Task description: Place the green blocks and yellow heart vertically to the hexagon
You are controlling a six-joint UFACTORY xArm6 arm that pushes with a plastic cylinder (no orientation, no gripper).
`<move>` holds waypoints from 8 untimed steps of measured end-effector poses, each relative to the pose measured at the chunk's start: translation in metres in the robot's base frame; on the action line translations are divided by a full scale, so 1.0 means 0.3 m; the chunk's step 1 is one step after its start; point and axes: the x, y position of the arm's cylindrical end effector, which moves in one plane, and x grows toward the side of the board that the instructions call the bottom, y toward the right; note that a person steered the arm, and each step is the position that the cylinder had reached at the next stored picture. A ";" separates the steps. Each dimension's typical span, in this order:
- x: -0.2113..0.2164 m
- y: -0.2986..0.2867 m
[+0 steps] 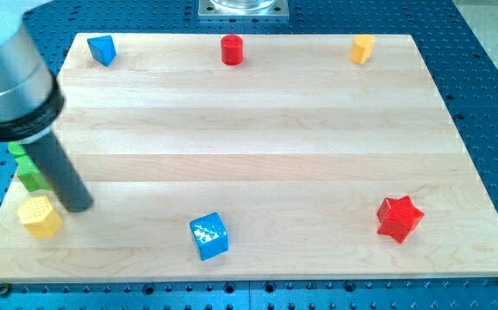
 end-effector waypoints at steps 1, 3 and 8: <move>0.132 0.051; 0.235 -0.376; -0.271 -0.323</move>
